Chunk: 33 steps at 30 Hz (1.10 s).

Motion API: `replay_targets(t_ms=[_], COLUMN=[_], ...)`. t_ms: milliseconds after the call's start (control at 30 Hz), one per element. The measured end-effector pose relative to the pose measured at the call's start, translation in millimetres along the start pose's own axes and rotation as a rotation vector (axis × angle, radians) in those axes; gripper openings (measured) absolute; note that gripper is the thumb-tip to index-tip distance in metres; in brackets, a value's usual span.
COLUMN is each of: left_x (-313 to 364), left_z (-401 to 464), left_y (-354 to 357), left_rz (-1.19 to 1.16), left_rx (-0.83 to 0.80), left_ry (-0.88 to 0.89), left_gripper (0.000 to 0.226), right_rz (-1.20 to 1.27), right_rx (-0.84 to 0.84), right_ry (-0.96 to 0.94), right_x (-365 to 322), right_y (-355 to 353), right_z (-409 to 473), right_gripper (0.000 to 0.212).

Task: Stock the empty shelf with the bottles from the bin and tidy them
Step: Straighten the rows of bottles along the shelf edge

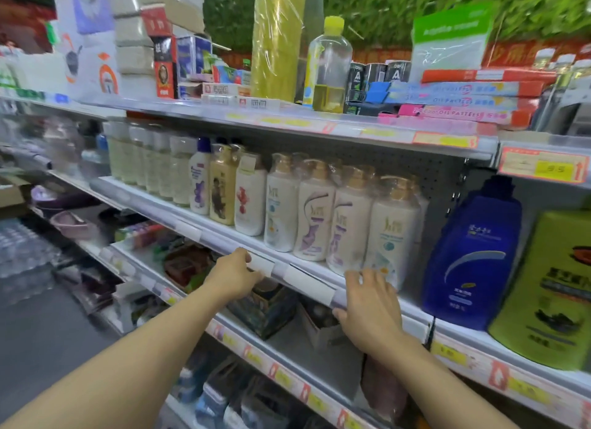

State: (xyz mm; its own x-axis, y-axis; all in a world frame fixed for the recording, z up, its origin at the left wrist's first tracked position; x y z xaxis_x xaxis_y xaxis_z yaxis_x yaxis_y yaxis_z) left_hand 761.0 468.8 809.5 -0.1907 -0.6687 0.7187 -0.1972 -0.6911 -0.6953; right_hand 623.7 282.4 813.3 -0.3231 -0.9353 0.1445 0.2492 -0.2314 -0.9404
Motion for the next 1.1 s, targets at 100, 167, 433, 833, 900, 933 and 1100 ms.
replay_targets(t_ms=[100, 167, 433, 833, 900, 933, 1100], left_x=[-8.3, -9.9, 2.6, 98.1, 114.1, 122.6, 156.8], left_z=[18.3, 28.2, 54.0, 13.8, 8.0, 4.8, -11.1], left_y=[-8.7, -11.6, 4.3, 78.7, 87.2, 90.4, 104.5], left_rz=[-0.011, -0.004, 0.019, -0.039, -0.037, -0.043, -0.093], left_rx=[-0.048, -0.082, -0.203, -0.322, -0.322, -0.316, -0.298], left_ry=[0.009, 0.036, 0.196, 0.524, 0.543, 0.557, 0.620], left_gripper=[0.052, 0.052, 0.053, 0.055, 0.054, 0.053, 0.050], right_rz=[-0.010, 0.000, 0.005, 0.169, 0.248, 0.292, 0.446], right_rx=[-0.021, -0.029, 0.063, 0.257, 0.281, 0.275, 0.209], right_ry=[0.067, 0.117, 0.377, 0.764, 0.772, 0.759, 0.689], right_x=[-9.9, -15.7, -11.1, 99.1, 116.1, 122.3, 132.6], right_y=[2.1, 3.3, -10.2, -46.0, -55.1, -57.2, -51.5], right_z=[11.0, 15.5, 10.1, -33.0, -33.3, -32.3, -29.1], right_gripper=[0.054, 0.056, 0.059, 0.091, 0.093, 0.093, 0.094])
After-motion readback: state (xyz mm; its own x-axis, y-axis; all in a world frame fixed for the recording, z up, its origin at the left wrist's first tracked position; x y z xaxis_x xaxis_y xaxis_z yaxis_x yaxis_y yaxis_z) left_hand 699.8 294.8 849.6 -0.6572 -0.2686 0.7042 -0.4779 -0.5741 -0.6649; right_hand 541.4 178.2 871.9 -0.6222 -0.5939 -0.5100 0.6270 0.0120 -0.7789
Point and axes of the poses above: each hand's wrist, its own z-axis towards the middle knuckle, its own y-axis out of the palm, x = y × z, the point moved 3 cm from there along z, towards the middle knuckle, and after that the axes turned 7 degrees about -z, right-handed, at the moved point
